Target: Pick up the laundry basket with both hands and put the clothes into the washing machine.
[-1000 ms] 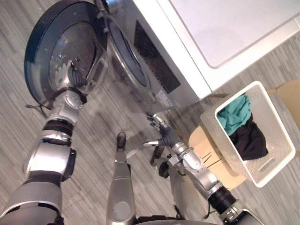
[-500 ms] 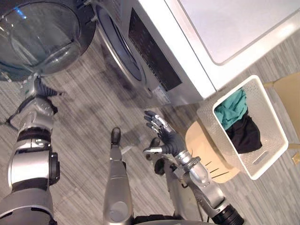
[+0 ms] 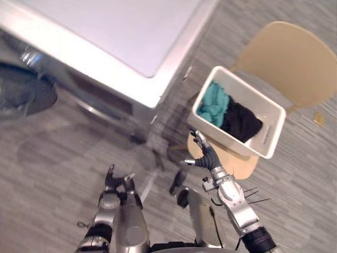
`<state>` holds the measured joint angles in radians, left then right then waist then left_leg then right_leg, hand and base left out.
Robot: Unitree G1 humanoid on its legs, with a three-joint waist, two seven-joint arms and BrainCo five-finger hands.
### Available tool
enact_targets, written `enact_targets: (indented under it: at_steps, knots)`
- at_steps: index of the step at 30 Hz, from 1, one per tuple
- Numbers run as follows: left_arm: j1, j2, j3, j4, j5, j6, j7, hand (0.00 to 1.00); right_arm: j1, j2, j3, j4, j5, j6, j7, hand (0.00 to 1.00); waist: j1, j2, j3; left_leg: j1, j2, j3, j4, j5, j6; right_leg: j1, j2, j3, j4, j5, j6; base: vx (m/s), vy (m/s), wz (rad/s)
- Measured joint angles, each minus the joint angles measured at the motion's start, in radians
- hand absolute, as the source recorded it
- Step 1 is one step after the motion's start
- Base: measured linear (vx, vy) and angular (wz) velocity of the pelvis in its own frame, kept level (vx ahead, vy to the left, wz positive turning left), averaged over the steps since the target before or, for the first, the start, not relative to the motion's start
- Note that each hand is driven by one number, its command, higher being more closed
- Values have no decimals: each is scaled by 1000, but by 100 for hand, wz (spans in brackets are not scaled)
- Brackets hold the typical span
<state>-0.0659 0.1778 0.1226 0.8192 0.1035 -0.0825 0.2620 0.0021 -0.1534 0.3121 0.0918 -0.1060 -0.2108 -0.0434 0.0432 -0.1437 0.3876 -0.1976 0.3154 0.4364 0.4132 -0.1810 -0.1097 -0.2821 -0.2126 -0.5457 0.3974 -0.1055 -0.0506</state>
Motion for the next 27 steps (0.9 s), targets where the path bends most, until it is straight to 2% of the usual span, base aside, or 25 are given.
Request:
enact_targets:
  at_steps: [1, 3, 4, 7, 9, 10, 11, 12, 13, 14, 15, 16, 17, 22, 24, 27]
  knots:
    - [25, -5, 3, 26, -15, -1, -1, 0, 26, 0, -14, -1, -28, 0, -3, 0, -6, 35, -26, 33, 30, 29, 2, -19, -17, 11, 40, 41, -15, -7, 14, -35, -74, -118]
    - [38, -9, 2, 55, -15, -3, -2, 0, 74, -1, -51, -3, -67, 2, -13, 0, -10, 57, -69, 92, 34, 82, -45, -23, -16, 17, 85, 93, -61, -6, 32, 13, -76, -111]
    - [55, -22, 0, 59, -15, -4, -5, 0, 104, -3, -87, -18, -77, 3, -29, 0, -15, 74, -95, 117, 37, 93, -73, -24, -16, 21, 109, 112, -81, -7, 29, 47, -77, -104]
    - [62, -37, -11, 96, -15, -13, -21, 0, 161, -18, -139, -77, -97, 3, -74, 0, -58, 93, -106, 169, 68, 121, -75, -30, -17, 42, 148, 139, -75, -16, 19, 81, -103, -56]
    - [62, -50, -33, 106, -15, -15, -24, 0, 156, -38, -155, -107, -101, 3, -92, 0, -59, 94, -108, 163, 90, 104, -11, -13, 4, 42, 174, 177, -81, -18, 10, 94, -110, -60]
    - [61, -58, -45, 119, -14, -16, -31, 0, 139, -46, -156, -113, -101, 3, -94, 0, -59, 94, -108, 124, 95, 47, 62, -1, 25, 43, 183, 201, -94, -6, -8, 65, -74, -62]
    - [65, -69, -54, 125, -14, -17, -44, 0, 119, -53, -155, -112, -103, 3, -103, 0, -56, 94, -108, 84, 51, -76, 92, -33, 10, 54, 182, 226, -119, 7, -8, 67, -35, -58]
    - [68, -72, -55, 125, -14, -19, -45, 0, 112, -58, -155, -112, -105, 3, -107, 0, -54, 94, -108, 73, 25, -119, 89, -41, 0, 58, 181, 235, -131, 14, -9, 80, 31, -52]
    - [77, -74, -55, 124, -15, -25, -45, 0, 92, -72, -155, -111, -112, 3, -111, 0, -51, 95, -108, 54, -25, -192, 61, -50, -9, 69, 180, 256, -157, 28, -4, 98, 81, -43]
    - [77, -72, -55, 124, -15, -33, -45, 0, 70, -80, -157, -100, -133, 3, -113, 0, -45, 103, -108, 44, -67, -221, -6, -49, -10, 87, 178, 269, -182, 52, 0, 102, 102, -40]
    - [77, -72, -56, 124, -15, -34, -45, 0, 60, -85, -157, -90, -142, 3, -115, 0, -40, 107, -109, 43, -81, -228, -41, -46, -10, 91, 178, 274, -186, 56, 5, 108, 143, -32]
    - [77, -74, -67, 124, -15, -37, -46, 0, 40, -101, -158, -60, -153, 3, -120, 0, -26, 124, -112, 42, -100, -242, -115, 6, -3, 97, 179, 281, -186, 61, 15, 136, 209, -21]
    - [81, -70, -77, 125, -15, -39, -46, 0, 14, -106, -154, -16, -170, 8, -127, 0, -17, 124, -115, 66, -126, -238, -135, 16, 5, 106, 164, 302, -206, 74, 38, 140, 216, -13]
    - [85, -62, -83, 126, -18, -51, -47, 0, -163, -162, -125, 153, -199, 26, -131, 0, 7, 147, -99, 30, -180, -247, -121, 24, 19, 117, 121, 299, -275, 116, 84, 51, 156, 9]
    - [82, -55, -82, 128, -18, -54, -46, 0, -276, -197, -70, 241, -217, 30, -133, 0, 26, 160, -75, 16, -189, -253, -111, 22, 21, 112, 113, 298, -280, 127, 86, -5, 94, 13]
    - [72, -52, -80, 126, -19, -59, -44, 0, -488, -227, -16, 391, -235, 41, -142, 0, 37, 175, -21, -46, -196, -289, -88, 26, 33, 77, 106, 269, -278, 135, 85, -52, 47, 24]
